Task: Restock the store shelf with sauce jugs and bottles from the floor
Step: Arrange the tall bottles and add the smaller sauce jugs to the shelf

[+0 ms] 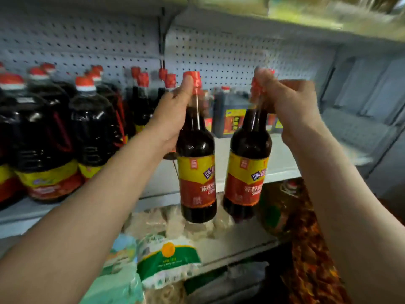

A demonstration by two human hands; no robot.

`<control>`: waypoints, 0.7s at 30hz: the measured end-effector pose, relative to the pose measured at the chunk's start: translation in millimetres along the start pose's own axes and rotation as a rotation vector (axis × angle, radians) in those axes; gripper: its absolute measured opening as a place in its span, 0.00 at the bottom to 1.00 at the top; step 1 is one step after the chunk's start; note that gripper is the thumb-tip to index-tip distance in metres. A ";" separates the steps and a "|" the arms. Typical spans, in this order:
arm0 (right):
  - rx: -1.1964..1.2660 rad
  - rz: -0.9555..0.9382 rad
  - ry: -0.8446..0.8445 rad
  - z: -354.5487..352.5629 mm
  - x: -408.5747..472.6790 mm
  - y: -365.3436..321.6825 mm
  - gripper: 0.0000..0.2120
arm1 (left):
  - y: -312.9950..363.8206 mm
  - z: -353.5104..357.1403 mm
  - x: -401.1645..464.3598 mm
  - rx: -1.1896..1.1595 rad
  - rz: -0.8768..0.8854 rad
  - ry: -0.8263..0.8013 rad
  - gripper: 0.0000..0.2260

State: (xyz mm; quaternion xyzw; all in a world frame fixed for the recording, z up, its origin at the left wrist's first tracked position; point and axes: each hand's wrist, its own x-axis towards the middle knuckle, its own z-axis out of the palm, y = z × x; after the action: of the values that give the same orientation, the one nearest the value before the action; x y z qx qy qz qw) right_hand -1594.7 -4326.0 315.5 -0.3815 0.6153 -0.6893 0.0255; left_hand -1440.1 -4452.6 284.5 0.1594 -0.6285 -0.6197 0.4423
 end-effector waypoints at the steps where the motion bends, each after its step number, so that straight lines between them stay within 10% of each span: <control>1: 0.009 -0.004 -0.020 8.7 9.1 -0.3 0.20 | 6.6 -4.4 5.8 0.012 0.015 0.040 0.19; 12: -0.008 0.094 -0.151 113.6 57.5 67.8 0.32 | -20.8 -59.3 58.4 0.325 0.107 0.256 0.23; 21: -0.057 -0.010 -0.195 160.8 74.3 88.4 0.18 | -56.5 -85.6 88.0 0.299 0.123 0.217 0.23</control>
State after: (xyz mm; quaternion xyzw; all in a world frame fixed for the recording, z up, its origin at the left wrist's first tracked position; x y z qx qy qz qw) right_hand -1596.0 -4518.1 267.7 -0.4504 0.6274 -0.6312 0.0710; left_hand -1444.3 -4583.3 250.5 0.2505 -0.6705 -0.4706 0.5160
